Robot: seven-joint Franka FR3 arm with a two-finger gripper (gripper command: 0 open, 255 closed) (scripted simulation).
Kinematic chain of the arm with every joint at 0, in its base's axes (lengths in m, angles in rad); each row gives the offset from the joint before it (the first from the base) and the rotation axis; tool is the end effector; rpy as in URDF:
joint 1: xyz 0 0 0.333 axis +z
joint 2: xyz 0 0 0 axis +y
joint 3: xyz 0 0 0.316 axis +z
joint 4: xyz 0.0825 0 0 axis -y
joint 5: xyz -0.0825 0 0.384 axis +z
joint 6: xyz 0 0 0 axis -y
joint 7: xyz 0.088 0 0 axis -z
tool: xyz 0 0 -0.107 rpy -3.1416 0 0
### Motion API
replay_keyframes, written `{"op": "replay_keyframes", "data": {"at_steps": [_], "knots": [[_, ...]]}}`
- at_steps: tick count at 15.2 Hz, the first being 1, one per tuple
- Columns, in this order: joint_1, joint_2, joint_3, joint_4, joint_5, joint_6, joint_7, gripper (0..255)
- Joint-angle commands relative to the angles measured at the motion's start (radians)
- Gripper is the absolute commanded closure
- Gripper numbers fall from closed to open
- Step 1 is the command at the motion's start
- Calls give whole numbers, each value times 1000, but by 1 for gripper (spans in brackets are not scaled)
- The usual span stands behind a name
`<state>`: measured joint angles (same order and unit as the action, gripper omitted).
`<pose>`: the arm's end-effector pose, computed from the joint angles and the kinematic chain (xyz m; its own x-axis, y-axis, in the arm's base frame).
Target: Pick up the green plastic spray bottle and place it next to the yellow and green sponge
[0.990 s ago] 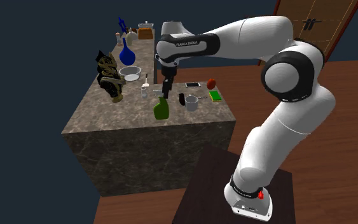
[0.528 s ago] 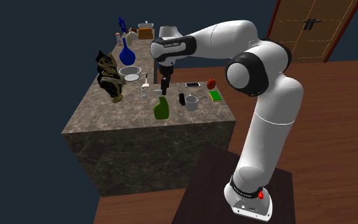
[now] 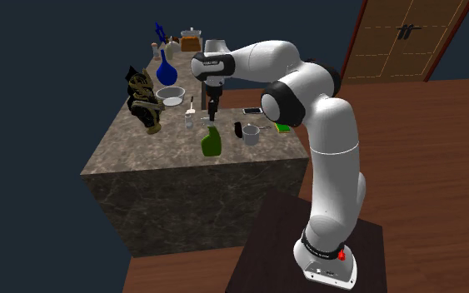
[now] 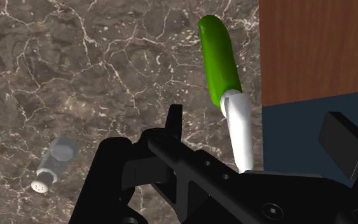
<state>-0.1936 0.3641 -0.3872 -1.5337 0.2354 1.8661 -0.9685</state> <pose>0.5803 -0.3205 0.4589 0.9406 0.3320 0.0711 0.3361 -0.9402 -0.0552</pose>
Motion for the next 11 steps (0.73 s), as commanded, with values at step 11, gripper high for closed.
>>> {"op": "replay_keyframes", "data": {"at_steps": [11], "knots": [[1, 31, 8, -55, 16, 83, -14, 0]]}}
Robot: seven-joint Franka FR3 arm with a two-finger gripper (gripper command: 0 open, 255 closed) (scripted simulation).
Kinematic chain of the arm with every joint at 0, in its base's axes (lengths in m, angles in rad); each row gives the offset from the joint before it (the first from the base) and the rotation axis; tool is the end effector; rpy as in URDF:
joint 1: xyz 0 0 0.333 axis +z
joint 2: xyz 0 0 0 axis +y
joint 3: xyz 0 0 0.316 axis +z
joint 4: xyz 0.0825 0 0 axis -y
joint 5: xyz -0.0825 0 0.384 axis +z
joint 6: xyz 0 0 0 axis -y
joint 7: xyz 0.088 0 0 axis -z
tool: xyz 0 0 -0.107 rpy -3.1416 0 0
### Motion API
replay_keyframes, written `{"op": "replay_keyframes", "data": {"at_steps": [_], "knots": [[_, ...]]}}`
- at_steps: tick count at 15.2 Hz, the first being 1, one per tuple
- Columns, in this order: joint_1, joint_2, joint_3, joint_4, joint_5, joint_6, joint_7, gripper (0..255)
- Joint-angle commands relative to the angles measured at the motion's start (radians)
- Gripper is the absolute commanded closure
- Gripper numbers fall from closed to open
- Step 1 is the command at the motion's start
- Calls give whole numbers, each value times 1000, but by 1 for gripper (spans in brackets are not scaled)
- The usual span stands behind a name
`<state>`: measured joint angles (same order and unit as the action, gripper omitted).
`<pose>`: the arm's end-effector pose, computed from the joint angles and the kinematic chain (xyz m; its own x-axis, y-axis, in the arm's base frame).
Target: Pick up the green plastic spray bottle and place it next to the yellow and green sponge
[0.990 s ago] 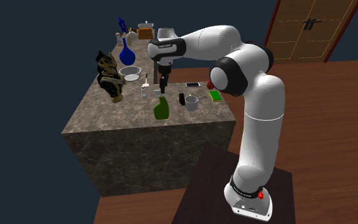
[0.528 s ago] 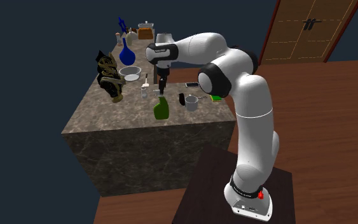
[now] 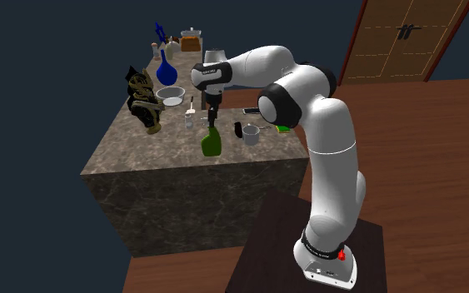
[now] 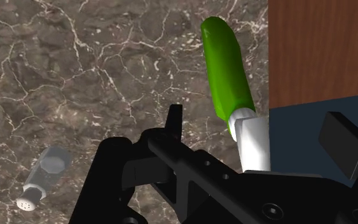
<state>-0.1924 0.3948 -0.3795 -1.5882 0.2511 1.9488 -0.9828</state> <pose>0.5844 -0.3200 0.4204 0.9398 0.3343 0.0713 0.3383 -0.9394 -0.0549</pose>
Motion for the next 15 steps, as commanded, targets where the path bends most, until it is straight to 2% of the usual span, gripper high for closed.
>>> {"op": "replay_keyframes", "data": {"at_steps": [1, 3, 4, 13, 15], "knots": [[0, 0, 0, -1, 0, 1, 0, 0], [0, 0, 0, 0, 0, 1, 0, 0], [0, 0, 0, 0, 0, 1, 0, 255], [0, 0, 0, -1, 0, 1, 0, 255], [0, -7, -2, 17, -4, -23, 4, 255]]}}
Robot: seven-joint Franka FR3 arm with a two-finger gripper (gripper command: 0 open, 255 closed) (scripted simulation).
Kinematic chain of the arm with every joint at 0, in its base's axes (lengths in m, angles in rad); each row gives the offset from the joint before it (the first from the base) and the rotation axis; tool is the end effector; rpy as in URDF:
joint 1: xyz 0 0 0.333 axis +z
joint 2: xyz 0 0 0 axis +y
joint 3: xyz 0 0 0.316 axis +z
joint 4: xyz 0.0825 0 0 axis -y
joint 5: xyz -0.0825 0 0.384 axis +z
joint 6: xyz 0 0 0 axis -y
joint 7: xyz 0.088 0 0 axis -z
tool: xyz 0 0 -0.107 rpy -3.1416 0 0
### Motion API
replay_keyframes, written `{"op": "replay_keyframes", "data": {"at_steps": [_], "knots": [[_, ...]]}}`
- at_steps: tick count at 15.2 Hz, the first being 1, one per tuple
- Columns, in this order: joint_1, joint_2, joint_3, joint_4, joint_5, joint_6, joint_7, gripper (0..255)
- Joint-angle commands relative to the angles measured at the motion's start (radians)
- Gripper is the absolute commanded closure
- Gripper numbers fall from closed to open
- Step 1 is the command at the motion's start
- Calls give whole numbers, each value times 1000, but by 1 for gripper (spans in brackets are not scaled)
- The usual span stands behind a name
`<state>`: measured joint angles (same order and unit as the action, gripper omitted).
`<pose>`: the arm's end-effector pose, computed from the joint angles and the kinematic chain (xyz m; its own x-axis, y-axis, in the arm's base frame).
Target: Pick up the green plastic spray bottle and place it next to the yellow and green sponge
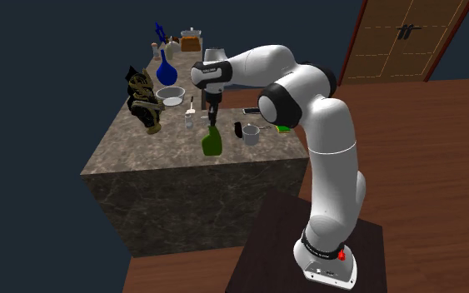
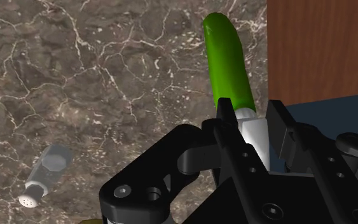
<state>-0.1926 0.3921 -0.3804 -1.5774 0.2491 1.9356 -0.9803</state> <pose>0.5846 -0.3201 0.4261 0.9398 0.3342 0.0712 0.3382 -0.9395 -0.0549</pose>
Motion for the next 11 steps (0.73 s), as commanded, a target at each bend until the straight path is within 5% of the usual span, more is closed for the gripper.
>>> {"op": "replay_keyframes", "data": {"at_steps": [1, 11], "knots": [[0, -7, -2, 16, -4, -22, 4, 255], [-6, -23, -8, 128, -16, -147, 23, 255]]}}
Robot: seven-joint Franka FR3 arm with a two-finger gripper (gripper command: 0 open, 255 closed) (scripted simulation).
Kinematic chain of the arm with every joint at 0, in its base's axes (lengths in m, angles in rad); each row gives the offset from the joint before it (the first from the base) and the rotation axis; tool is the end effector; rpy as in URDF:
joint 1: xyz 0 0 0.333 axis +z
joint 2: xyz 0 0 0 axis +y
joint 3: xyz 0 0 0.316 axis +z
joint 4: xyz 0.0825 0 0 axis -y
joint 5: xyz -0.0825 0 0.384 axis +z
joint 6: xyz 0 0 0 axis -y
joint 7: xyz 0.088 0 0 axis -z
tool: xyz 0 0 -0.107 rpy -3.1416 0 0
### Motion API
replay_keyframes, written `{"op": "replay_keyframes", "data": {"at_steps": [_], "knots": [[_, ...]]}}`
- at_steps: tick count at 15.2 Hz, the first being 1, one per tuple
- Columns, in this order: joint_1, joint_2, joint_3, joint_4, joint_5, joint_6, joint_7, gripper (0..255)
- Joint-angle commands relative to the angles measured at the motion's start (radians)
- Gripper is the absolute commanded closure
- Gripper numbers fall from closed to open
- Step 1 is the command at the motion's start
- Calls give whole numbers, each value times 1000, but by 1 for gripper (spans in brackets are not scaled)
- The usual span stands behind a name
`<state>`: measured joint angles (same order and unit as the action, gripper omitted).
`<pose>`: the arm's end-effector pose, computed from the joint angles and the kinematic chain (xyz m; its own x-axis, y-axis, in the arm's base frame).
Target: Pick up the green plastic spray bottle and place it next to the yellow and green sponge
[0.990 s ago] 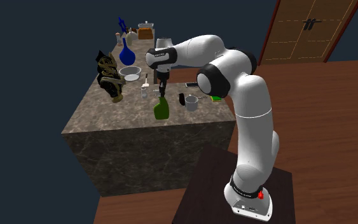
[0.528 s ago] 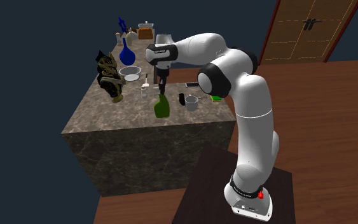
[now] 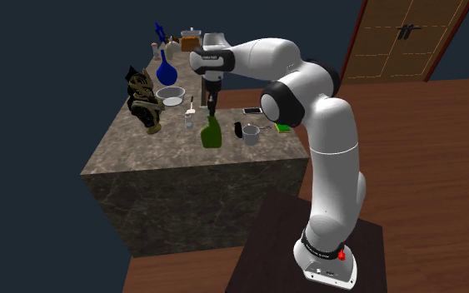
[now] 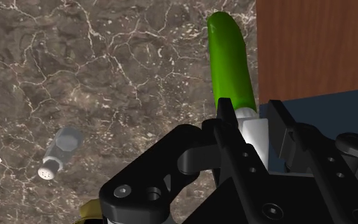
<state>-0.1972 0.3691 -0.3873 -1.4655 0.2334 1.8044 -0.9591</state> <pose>0.5844 -0.3196 0.4828 0.9398 0.3342 0.0716 0.3382 -0.9395 -0.0548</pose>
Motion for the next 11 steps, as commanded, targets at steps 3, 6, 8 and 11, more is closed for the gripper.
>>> {"op": "replay_keyframes", "data": {"at_steps": [3, 6, 8, 11], "knots": [[-5, 0, -2, 56, -2, -56, 6, 255], [-19, -9, -9, 66, -4, -77, -11, 255], [-43, -26, -23, 41, -6, -73, -51, 255], [-80, -44, -44, 15, -7, -71, -112, 255]]}}
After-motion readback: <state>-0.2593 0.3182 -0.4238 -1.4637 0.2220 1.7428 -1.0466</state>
